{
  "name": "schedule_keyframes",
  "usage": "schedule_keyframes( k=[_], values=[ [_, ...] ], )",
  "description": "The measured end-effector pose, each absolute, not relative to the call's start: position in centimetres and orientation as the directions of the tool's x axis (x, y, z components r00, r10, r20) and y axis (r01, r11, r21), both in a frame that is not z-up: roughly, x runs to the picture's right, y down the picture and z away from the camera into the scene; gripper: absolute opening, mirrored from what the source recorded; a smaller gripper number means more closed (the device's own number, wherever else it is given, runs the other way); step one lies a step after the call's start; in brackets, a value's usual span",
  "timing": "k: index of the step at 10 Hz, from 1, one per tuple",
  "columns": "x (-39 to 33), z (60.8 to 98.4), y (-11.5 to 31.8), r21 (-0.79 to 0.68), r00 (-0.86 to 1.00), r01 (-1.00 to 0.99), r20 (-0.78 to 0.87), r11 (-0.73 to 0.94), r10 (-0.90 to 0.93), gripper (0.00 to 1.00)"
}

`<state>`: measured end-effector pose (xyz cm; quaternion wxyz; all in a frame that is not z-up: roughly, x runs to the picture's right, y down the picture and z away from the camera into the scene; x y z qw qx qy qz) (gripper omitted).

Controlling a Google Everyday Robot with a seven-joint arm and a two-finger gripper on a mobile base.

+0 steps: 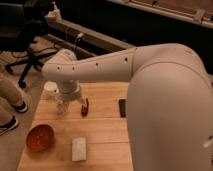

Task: Knock the bottle over

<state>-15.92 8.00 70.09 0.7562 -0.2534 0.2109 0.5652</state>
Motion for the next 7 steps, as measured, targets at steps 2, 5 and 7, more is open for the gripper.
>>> schedule_keyframes(
  k=[2,5,7],
  values=[
    [-19.1,69.8,7.9,-0.200,0.353,-0.935,-0.594,0.292,0.723,0.65],
    [-24.1,69.2,8.2,-0.307,0.473,-0.881,-0.572,0.360,0.670,0.50],
    [-27.2,69.2,8.5,-0.363,0.546,-0.838,-0.549,0.408,0.633,0.30]
  ],
)
